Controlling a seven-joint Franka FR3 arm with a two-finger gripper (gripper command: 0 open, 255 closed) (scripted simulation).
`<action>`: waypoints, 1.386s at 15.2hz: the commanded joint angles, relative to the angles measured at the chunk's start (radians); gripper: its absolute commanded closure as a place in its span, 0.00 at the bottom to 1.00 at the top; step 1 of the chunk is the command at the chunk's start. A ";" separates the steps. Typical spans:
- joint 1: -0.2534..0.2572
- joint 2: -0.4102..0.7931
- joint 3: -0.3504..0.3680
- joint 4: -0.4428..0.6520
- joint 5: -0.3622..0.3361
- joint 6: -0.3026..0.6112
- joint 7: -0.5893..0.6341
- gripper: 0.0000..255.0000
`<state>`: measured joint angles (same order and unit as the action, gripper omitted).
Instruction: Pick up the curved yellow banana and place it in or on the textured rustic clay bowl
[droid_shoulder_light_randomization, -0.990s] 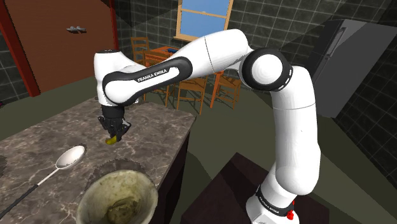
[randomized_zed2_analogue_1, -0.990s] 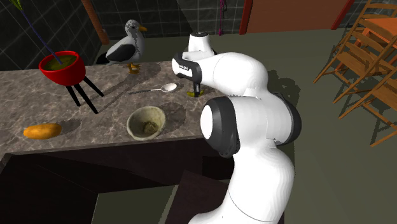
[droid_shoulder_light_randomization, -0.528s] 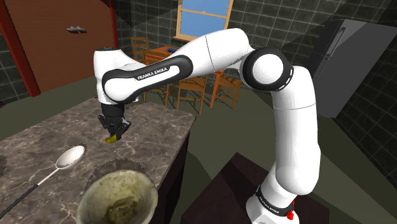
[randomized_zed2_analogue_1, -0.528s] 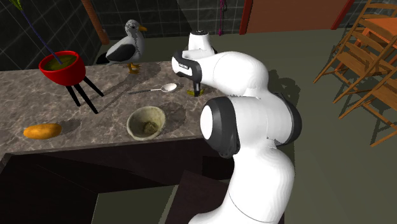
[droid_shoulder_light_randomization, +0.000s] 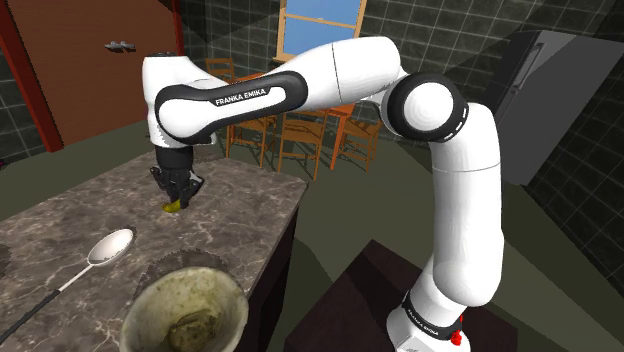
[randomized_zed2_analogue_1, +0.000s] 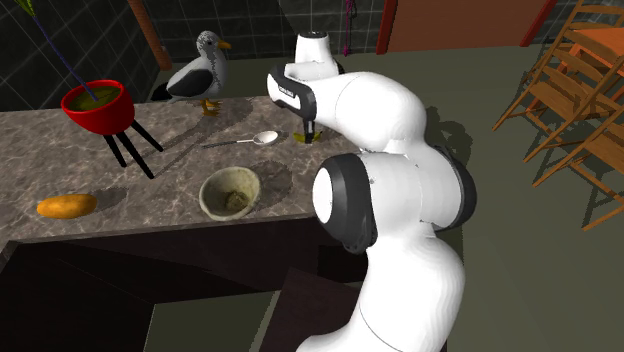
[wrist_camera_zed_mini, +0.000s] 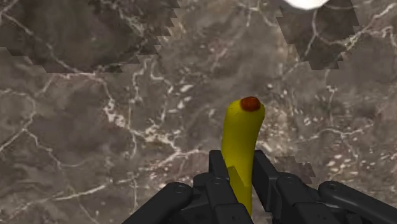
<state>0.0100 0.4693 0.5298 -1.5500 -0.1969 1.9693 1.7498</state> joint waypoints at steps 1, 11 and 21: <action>-0.003 -0.013 0.004 0.012 0.007 -0.024 -0.004 1.00; 0.003 -0.035 0.012 0.117 0.021 -0.147 -0.011 1.00; 0.023 -0.030 0.017 0.261 0.022 -0.285 -0.013 1.00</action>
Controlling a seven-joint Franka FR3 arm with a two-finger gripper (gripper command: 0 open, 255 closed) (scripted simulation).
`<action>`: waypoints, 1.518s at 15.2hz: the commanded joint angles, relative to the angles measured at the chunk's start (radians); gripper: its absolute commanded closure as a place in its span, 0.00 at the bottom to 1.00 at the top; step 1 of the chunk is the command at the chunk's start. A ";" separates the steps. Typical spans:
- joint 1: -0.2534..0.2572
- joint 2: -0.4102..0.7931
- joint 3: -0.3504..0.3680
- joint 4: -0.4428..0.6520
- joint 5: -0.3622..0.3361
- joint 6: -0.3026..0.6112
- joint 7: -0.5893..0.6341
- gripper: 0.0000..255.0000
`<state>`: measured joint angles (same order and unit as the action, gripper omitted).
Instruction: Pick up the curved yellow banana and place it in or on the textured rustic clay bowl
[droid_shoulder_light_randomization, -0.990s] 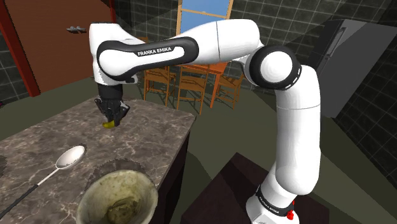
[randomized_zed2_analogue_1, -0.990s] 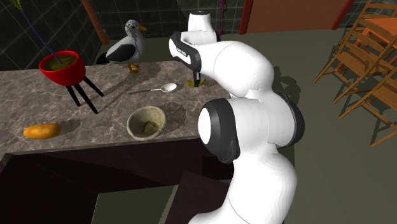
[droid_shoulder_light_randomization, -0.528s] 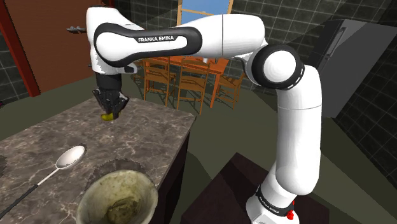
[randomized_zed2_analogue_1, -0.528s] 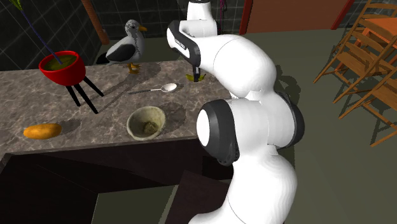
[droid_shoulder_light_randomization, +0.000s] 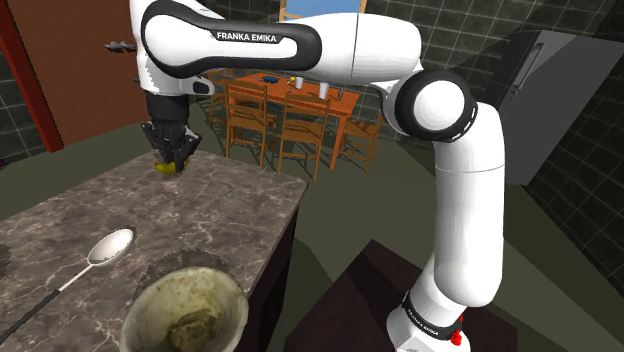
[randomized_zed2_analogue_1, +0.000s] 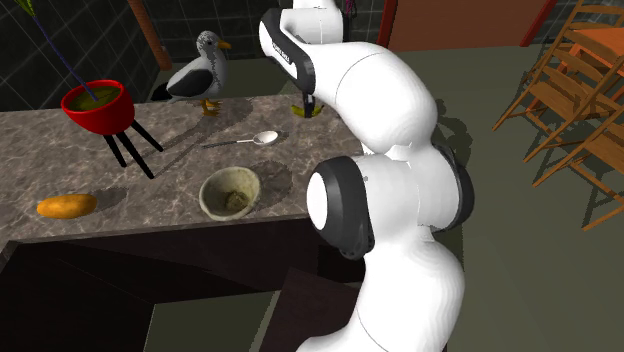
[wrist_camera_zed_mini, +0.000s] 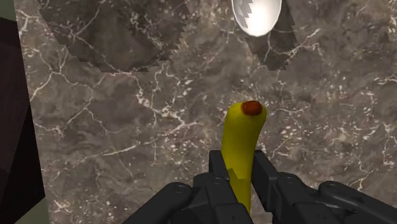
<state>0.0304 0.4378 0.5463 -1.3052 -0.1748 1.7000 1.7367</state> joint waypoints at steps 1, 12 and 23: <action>0.005 0.004 0.000 0.034 -0.001 -0.030 0.000 1.00; 0.001 -0.292 0.078 -0.357 0.135 0.102 0.105 1.00; 0.077 -0.518 0.165 -0.586 0.274 0.157 0.238 1.00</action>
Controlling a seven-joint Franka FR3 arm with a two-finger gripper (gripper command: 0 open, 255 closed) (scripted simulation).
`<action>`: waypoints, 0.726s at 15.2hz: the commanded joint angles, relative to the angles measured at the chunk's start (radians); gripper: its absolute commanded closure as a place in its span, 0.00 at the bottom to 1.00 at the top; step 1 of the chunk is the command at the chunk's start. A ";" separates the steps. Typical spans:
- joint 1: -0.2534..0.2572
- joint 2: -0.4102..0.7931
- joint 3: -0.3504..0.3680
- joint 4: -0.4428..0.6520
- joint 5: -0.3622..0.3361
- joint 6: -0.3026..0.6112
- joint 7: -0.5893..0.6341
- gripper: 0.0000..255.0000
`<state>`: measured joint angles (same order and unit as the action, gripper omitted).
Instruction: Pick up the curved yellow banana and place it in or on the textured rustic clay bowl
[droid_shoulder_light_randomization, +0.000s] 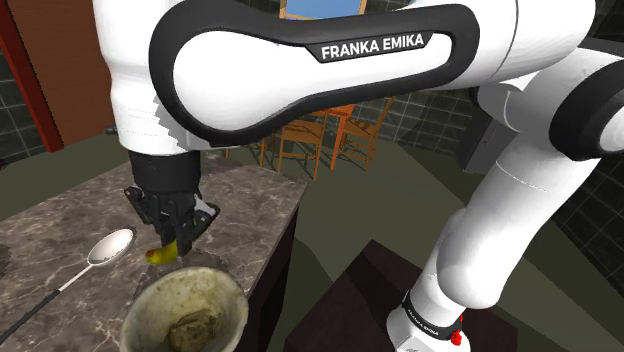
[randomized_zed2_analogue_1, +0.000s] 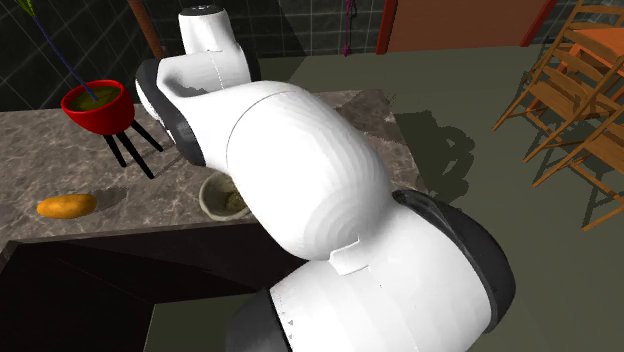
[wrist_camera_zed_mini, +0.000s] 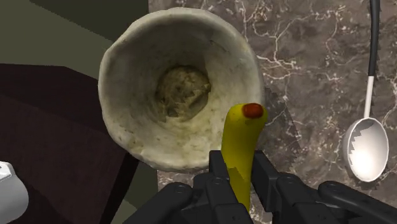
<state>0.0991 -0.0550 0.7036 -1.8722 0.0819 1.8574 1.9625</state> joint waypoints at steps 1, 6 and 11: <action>0.018 -0.041 0.017 -0.032 0.028 0.002 0.028 1.00; 0.031 -0.050 0.030 -0.093 0.036 0.058 0.045 1.00; 0.033 -0.034 0.037 -0.148 0.029 0.125 0.049 1.00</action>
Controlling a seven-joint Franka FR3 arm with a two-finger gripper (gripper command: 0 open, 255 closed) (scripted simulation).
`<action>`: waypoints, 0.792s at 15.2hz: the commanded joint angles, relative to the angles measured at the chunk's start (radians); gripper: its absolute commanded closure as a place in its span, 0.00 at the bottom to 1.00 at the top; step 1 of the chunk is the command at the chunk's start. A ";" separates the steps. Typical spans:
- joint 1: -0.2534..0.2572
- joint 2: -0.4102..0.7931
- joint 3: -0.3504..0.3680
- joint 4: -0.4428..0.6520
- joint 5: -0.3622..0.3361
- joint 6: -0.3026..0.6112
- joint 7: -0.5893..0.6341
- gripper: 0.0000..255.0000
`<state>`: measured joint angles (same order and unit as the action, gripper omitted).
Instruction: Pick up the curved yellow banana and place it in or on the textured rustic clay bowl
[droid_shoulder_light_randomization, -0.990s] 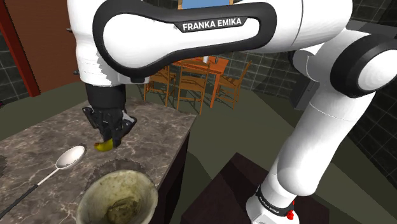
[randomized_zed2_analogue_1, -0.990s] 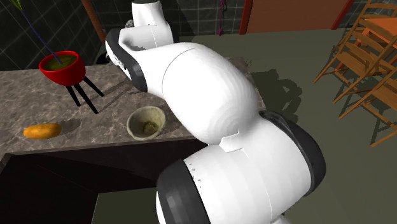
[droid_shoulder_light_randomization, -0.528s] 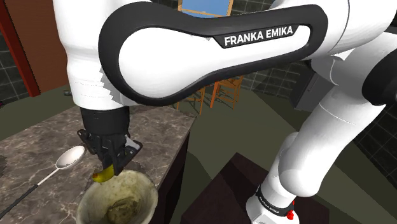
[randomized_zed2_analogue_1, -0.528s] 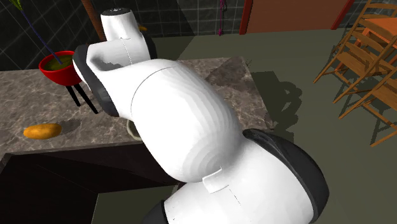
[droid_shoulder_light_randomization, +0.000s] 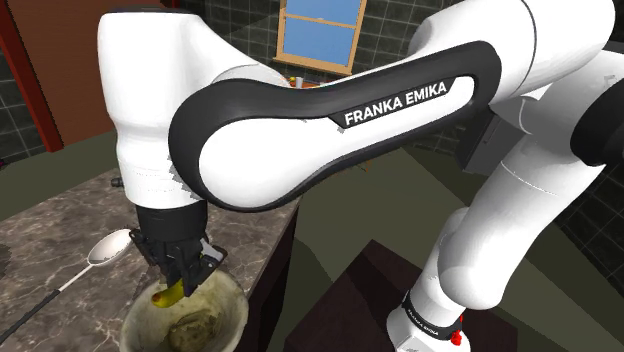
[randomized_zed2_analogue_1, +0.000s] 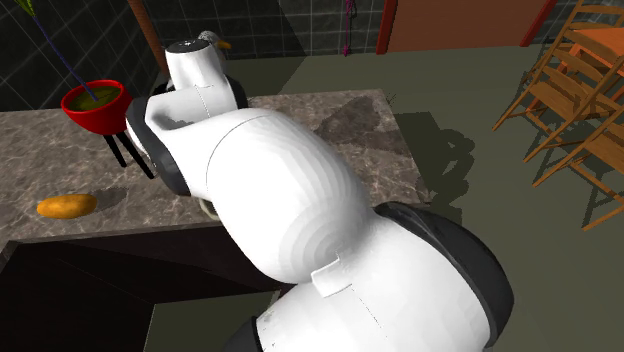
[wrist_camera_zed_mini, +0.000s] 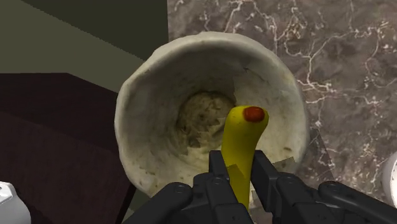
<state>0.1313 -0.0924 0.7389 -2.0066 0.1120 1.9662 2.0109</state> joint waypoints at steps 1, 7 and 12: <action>0.001 0.007 0.003 -0.024 -0.004 0.029 0.002 1.00; 0.002 0.019 0.006 -0.050 -0.011 0.065 0.007 1.00; 0.002 0.019 0.006 -0.050 -0.011 0.065 0.007 0.00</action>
<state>0.1330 -0.0737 0.7452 -2.0569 0.1013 2.0316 2.0175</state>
